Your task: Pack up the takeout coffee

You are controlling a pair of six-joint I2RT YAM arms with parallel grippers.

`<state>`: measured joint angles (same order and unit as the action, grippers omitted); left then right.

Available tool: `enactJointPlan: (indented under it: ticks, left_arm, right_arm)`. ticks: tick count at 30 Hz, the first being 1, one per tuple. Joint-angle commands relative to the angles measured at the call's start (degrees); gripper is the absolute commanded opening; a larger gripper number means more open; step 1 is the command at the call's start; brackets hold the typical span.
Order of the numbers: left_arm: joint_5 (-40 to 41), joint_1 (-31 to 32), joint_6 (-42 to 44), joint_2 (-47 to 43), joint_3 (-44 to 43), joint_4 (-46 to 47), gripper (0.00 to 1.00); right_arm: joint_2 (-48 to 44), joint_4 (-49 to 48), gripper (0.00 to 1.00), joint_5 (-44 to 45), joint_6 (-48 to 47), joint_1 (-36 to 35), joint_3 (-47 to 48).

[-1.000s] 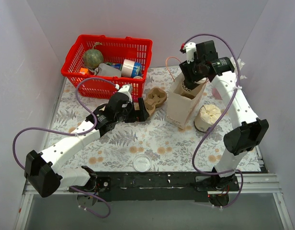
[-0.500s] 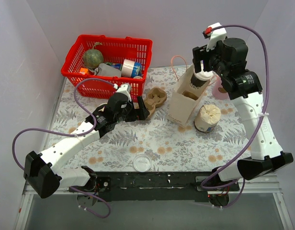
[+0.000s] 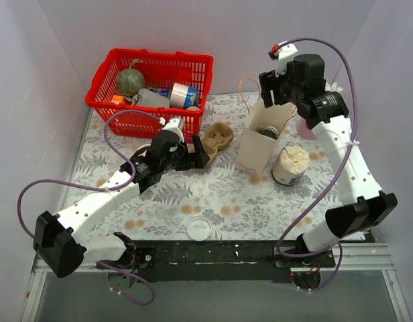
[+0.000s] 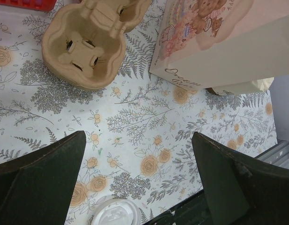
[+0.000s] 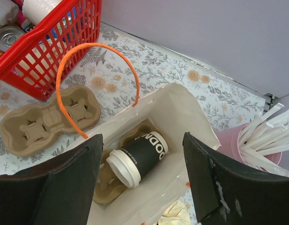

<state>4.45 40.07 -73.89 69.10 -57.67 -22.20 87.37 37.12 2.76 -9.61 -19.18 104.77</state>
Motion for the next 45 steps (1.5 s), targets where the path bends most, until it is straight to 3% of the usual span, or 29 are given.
enactJointPlan:
  ticks: [1,8,10,19,45]
  left_arm:
    - [-0.2,-0.3,0.7,-1.9,0.4,0.2,0.98]
    - [-0.6,-0.3,0.4,-1.5,0.2,0.3,0.98]
    - [-0.8,-0.3,0.3,-1.3,0.4,0.2,0.98]
    - [-0.9,-0.3,0.1,-1.5,0.6,0.3,0.98]
    - [-0.6,-0.2,-0.6,-1.2,1.2,0.2,0.98]
  right_arm:
    - [-1.2,-1.2,0.76,-1.2,-0.1,0.1,0.3]
    - [-1.2,0.1,0.73,-0.7,-0.1,0.2,0.0]
    - [-1.0,0.7,0.64,-0.5,0.5,0.2,-0.2]
    - [4.8,7.3,0.50,-0.6,4.2,1.6,-0.1]
    - [8.1,0.9,0.45,-2.3,7.8,3.5,-13.6]
